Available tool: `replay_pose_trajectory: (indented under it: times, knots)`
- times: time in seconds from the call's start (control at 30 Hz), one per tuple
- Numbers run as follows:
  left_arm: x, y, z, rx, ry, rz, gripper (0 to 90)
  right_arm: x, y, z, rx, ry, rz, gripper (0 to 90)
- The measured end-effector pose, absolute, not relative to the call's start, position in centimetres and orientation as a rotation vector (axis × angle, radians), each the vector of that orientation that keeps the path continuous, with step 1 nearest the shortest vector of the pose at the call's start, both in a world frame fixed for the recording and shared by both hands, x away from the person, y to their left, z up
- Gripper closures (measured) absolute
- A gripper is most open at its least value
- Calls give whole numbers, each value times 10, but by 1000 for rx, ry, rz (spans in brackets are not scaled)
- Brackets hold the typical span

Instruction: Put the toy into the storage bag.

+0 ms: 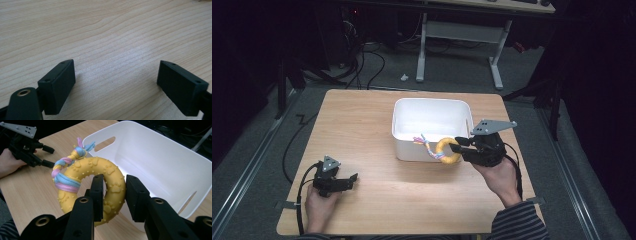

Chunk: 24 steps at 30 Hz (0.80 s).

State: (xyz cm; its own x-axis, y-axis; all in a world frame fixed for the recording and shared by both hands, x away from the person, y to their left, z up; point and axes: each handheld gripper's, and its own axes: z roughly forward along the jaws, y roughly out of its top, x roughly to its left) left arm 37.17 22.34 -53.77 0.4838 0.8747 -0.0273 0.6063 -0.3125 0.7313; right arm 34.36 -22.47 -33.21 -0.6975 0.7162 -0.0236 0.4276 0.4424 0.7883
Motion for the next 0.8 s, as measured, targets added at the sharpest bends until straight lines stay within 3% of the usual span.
replay_pose_trajectory:
  times: [0.8]
  knots:
    - [372, 223, -538, 2035, 1220, 497, 155, 386, -228, -326, 1091, 2304, 1097, 693]
